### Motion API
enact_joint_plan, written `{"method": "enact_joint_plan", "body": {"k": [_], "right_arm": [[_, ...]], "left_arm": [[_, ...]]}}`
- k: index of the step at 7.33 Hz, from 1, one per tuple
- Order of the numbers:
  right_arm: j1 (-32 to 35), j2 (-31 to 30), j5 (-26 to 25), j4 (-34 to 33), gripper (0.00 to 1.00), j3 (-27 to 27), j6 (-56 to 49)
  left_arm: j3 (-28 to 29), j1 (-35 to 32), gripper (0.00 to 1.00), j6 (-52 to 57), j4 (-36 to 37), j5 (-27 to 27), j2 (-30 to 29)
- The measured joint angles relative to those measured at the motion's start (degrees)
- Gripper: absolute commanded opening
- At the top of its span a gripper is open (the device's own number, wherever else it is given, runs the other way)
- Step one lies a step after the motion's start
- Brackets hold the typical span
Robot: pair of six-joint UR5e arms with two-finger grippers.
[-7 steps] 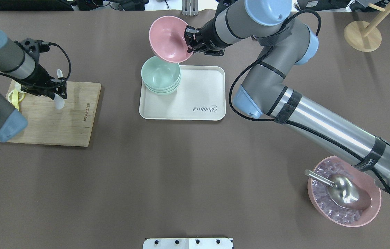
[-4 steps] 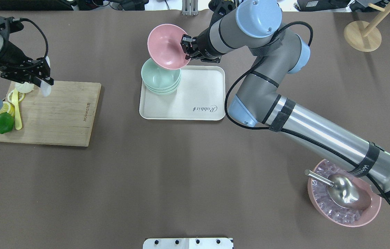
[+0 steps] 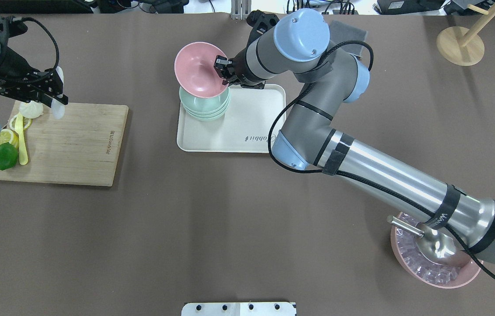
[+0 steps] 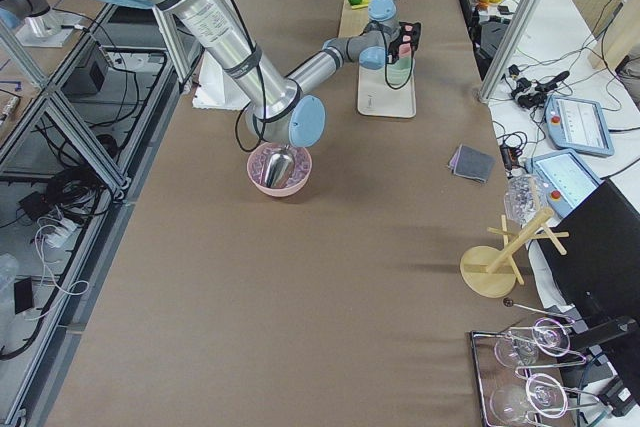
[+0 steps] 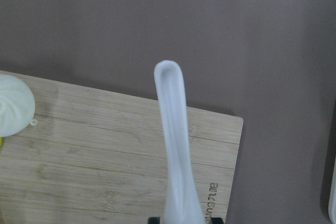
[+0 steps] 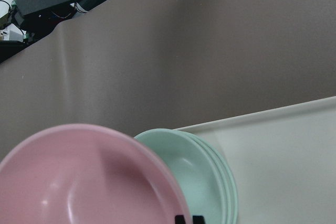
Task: Stack pink bowl on green and place spoon
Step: 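Lower pink bowl onto green bowls and release while left gripper lifts spoon, then place white spoon into pink bowl with left gripper while right arm withdraws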
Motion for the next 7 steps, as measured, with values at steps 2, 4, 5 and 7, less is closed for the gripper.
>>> {"method": "enact_joint_plan", "body": {"k": [2, 4, 5, 7], "right_arm": [[-0.31, 1.21, -0.76, 0.00, 1.00, -2.09, -0.05], [-0.45, 0.55, -1.74, -0.02, 1.00, -2.18, -0.14], [-0.40, 0.04, -1.88, -0.02, 1.00, -1.72, -0.19], [1.68, -1.85, 1.30, -0.33, 1.00, 0.24, -0.86]], "left_arm": [[0.00, 0.00, 0.00, 0.01, 0.00, -0.01, -0.07], [0.02, 0.12, 0.00, -0.13, 0.04, -0.01, -0.34], [0.10, 0.20, 0.00, -0.44, 0.18, -0.08, -1.12], [0.86, 0.80, 0.00, -4.82, 1.18, -0.51, -7.59]]}}
